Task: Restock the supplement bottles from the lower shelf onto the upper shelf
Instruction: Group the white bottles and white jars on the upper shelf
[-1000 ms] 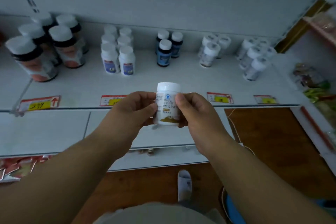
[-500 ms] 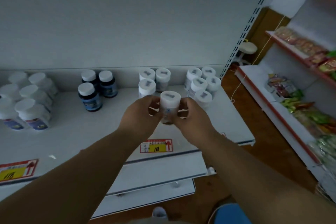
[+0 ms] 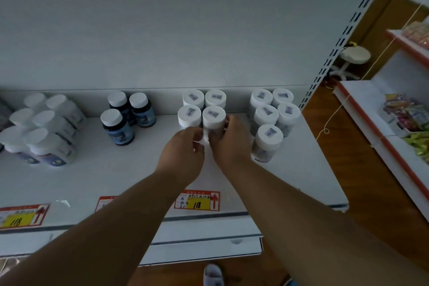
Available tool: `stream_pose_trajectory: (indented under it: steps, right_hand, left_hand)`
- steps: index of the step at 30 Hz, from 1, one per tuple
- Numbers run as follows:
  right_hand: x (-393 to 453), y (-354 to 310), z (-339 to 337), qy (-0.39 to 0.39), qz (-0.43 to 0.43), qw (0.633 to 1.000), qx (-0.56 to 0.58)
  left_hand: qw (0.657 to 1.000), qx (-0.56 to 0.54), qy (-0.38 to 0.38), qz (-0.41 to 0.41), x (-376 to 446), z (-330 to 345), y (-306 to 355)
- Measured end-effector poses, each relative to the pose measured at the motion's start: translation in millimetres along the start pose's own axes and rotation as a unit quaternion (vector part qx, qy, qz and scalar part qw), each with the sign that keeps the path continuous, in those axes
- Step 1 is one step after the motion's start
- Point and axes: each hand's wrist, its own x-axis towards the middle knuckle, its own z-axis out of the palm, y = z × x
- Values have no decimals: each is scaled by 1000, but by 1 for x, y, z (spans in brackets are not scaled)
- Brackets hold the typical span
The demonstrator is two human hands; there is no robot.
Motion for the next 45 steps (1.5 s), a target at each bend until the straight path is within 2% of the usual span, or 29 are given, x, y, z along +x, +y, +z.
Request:
stream_pose_trajectory:
  steps: [8, 15, 21, 24, 31, 37, 45]
  right_hand:
    - [-36, -4, -3, -1, 18, 1000, 7]
    - [-102, -31, 7, 5, -49, 999, -4]
    - [-196, -76, 34, 34, -92, 995, 19]
    - [-247, -99, 64, -1, -111, 993, 34]
    - [-307, -124, 134, -141, -112, 983, 46]
    - [-305, -69, 202, -194, -85, 976, 42]
    - [-270, 87, 294, -222, 96, 970, 27]
  left_hand:
    - [1000, 8, -10, 18, -6, -11, -10]
    - [996, -6, -16, 90, -40, -46, -38]
    - [988, -28, -7, 154, -106, -109, -101]
    - [986, -59, 26, 156, -145, -140, -147]
    - [993, -97, 30, 67, -205, -163, -240]
    - [996, -86, 29, -21, -211, -111, -310]
    - [982, -146, -1, -122, -161, 34, -379]
